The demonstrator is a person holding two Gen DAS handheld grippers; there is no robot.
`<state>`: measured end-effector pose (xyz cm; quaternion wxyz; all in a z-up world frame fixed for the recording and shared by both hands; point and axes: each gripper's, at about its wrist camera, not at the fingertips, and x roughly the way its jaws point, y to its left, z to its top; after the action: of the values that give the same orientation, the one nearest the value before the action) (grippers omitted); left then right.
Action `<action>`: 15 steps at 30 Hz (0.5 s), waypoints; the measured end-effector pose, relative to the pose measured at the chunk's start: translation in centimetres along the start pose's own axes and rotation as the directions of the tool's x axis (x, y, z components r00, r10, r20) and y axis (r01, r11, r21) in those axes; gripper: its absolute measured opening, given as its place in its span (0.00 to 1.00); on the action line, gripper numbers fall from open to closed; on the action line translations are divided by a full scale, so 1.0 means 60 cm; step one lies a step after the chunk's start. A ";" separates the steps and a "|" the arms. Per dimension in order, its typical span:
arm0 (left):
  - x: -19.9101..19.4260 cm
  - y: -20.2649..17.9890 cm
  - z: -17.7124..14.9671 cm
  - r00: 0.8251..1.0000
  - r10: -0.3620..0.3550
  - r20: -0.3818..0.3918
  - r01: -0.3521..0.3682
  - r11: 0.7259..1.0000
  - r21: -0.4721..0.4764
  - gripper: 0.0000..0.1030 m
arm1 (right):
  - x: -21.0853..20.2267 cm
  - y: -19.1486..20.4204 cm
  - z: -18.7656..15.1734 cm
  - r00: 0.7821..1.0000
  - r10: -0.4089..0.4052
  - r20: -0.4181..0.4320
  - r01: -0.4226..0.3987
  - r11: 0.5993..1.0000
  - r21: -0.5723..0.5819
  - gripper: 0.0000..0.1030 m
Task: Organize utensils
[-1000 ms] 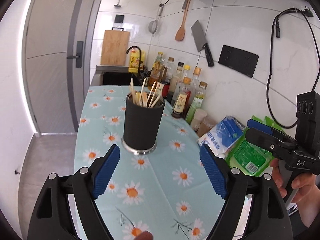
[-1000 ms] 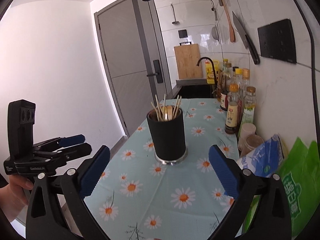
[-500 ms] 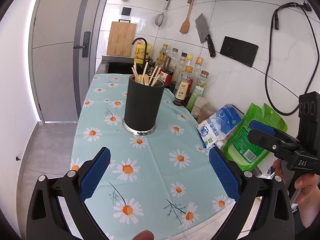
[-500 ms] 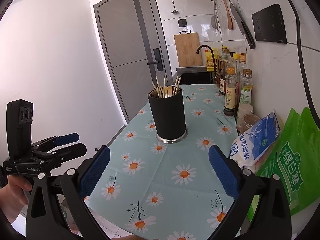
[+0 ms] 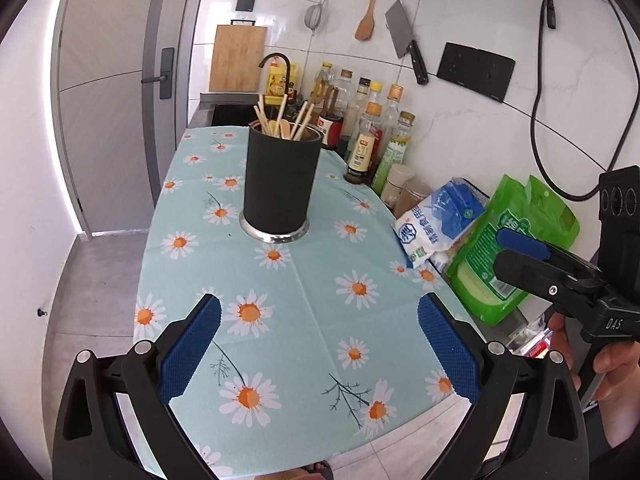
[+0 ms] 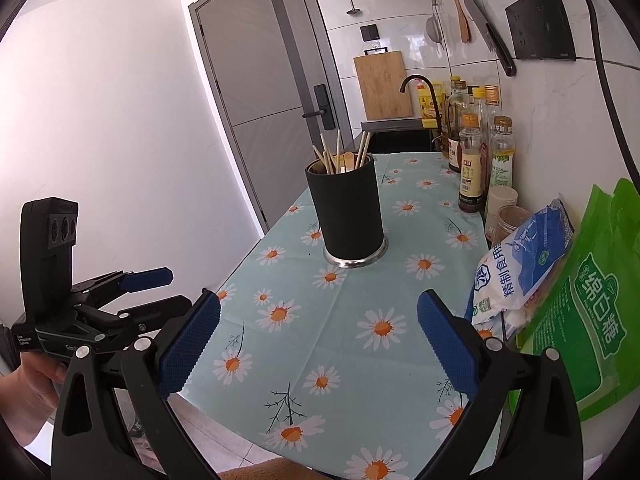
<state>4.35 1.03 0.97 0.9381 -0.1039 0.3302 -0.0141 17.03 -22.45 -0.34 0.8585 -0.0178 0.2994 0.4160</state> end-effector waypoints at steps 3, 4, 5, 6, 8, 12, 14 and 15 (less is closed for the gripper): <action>0.002 -0.004 -0.003 1.000 0.001 -0.012 -0.001 1.000 0.003 0.93 | 0.002 -0.005 -0.006 1.000 0.001 -0.011 -0.001 1.000 0.010 0.95; 0.002 -0.006 -0.005 1.000 0.001 -0.014 -0.001 1.000 0.004 0.93 | 0.002 -0.006 -0.008 1.000 0.005 -0.012 -0.005 1.000 0.013 0.95; 0.003 -0.007 -0.006 1.000 0.005 -0.018 -0.005 1.000 0.006 0.93 | 0.002 -0.006 -0.011 1.000 0.006 -0.013 -0.005 1.000 0.014 0.95; 0.003 -0.008 -0.008 1.000 0.009 -0.021 -0.009 1.000 0.007 0.93 | 0.003 -0.007 -0.014 1.000 0.004 -0.018 -0.004 1.000 0.015 0.95; 0.003 -0.007 -0.008 1.000 0.007 -0.022 -0.007 1.000 0.000 0.93 | 0.004 -0.006 -0.018 1.000 0.005 -0.026 -0.005 1.000 0.018 0.95; 0.003 -0.003 -0.008 1.000 -0.002 -0.023 0.001 1.000 -0.016 0.93 | 0.006 -0.004 -0.022 0.999 0.010 -0.031 -0.009 1.000 0.022 0.95; 0.002 -0.004 -0.008 1.000 0.002 -0.020 -0.002 1.000 -0.009 0.93 | 0.005 -0.003 -0.023 0.999 0.010 -0.031 -0.009 1.000 0.021 0.95; 0.002 -0.004 -0.008 1.000 -0.002 -0.020 0.001 1.000 -0.008 0.93 | 0.005 -0.002 -0.023 1.000 0.007 -0.029 -0.006 1.000 0.018 0.95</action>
<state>4.16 0.70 0.59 0.9343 -0.1077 0.3395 -0.0145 16.58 -22.69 -1.66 0.8528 -0.0153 0.3156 0.4159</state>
